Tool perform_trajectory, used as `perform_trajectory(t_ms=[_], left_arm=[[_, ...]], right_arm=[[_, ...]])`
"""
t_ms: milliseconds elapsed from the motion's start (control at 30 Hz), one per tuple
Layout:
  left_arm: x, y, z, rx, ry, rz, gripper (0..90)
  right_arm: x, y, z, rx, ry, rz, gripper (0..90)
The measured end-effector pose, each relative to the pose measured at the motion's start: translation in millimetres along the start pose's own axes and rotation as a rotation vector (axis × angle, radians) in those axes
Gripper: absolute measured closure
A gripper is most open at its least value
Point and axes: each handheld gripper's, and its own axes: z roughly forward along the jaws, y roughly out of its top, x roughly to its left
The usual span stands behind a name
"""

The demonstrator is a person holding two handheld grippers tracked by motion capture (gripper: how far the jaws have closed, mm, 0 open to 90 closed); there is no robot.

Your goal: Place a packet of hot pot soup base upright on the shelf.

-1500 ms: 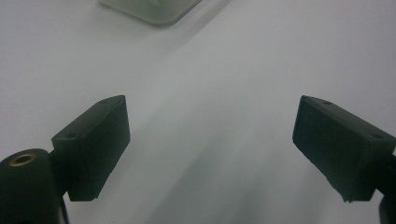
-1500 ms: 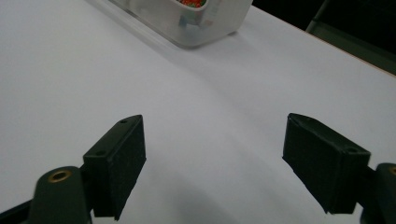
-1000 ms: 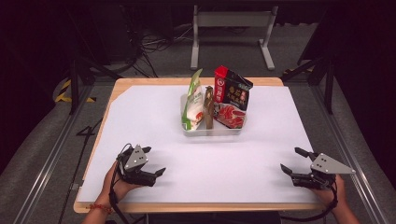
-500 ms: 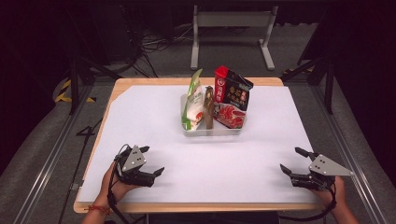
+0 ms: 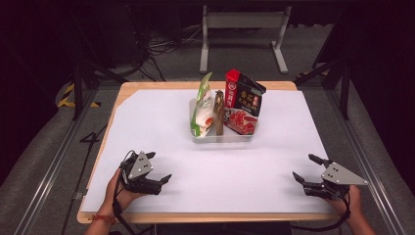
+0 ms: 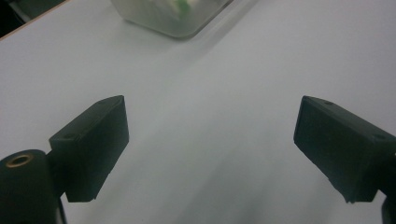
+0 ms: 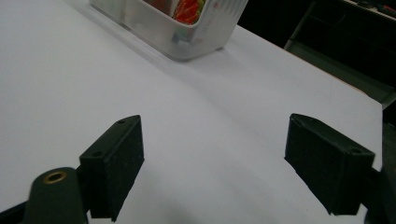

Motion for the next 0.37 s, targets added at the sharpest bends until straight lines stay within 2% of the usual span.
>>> perform_trajectory(t_ms=[167,233,267,300,367], left_arm=[[0.6,-1.3,-1.9,-0.001,0.007,0.002,10.9],[1.3,-2.3,-3.2,-0.008,-0.007,0.0,10.5],[2.4,-3.3,-4.1,-0.022,-0.022,-0.011,10.1],[4.3,-4.4,-5.3,-0.03,-0.024,-0.028,10.1],[6.1,-5.2,-5.6,-0.032,-0.021,-0.036,10.1]], right_arm=[[1.6,1.2,2.7,0.004,0.01,-0.01,20.1],[2.1,1.4,3.2,0.007,0.005,-0.014,20.4],[1.8,1.9,3.3,0.003,0.005,-0.014,20.4],[1.6,2.4,3.4,0.002,0.003,-0.01,20.4],[0.8,2.5,4.4,0.001,0.004,-0.005,20.2]])
